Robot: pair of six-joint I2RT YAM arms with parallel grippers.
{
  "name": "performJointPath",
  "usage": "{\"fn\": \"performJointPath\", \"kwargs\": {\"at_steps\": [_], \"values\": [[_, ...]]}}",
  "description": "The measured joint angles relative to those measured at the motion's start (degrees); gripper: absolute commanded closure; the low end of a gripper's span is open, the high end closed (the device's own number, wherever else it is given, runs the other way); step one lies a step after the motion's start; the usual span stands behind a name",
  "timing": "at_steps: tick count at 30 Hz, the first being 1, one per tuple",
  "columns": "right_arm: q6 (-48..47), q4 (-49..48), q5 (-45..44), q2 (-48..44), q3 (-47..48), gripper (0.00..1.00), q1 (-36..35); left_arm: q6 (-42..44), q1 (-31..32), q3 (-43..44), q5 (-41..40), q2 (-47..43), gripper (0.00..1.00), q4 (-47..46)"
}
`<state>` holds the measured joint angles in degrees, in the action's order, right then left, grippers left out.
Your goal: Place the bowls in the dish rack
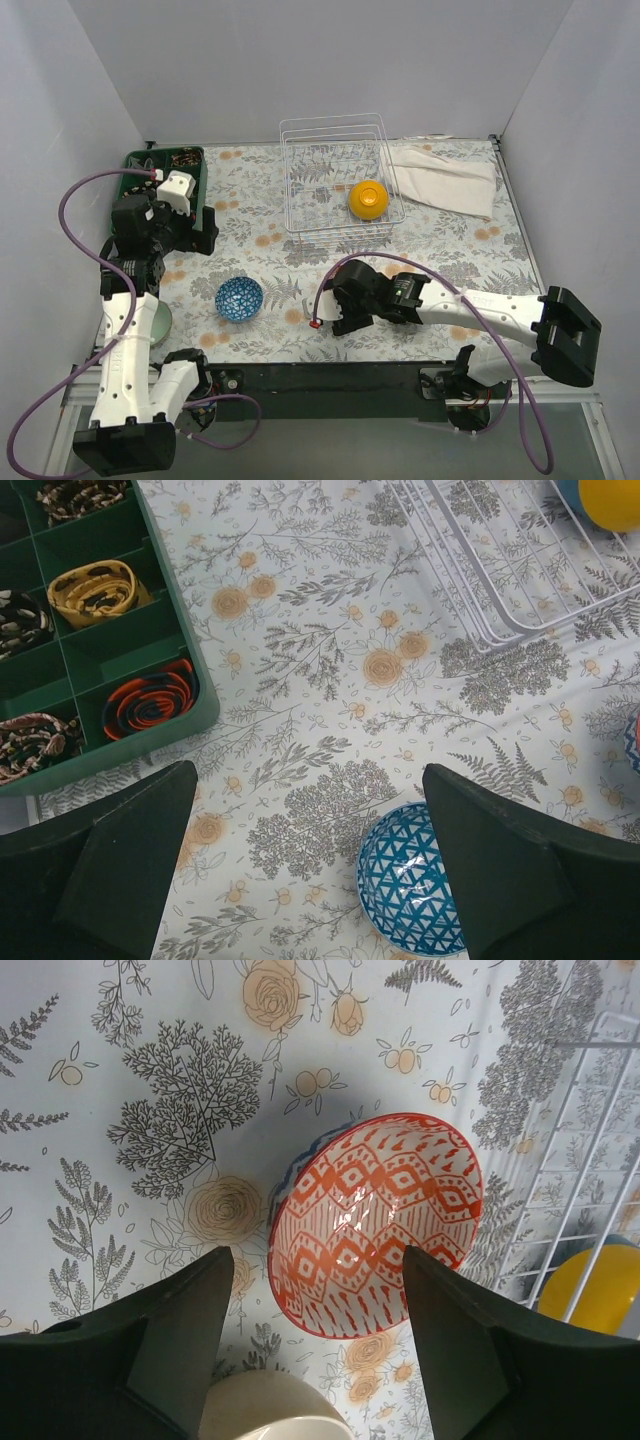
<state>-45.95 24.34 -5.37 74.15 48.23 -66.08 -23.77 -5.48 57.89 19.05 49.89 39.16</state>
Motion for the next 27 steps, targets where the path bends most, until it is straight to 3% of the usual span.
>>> {"fn": "performJointPath", "kwargs": {"at_steps": [19, 27], "values": [[1.0, -1.5, 3.7, 4.8, -2.1, 0.46, 0.0, -0.1, -1.1, 1.2, 5.2, -0.1, 0.02, -0.3], [0.9, -1.9, 3.8, 6.1, -1.0, 0.78, 0.5, -0.7, -1.1, 1.2, 8.4, -0.7, 0.02, -0.4]]}}
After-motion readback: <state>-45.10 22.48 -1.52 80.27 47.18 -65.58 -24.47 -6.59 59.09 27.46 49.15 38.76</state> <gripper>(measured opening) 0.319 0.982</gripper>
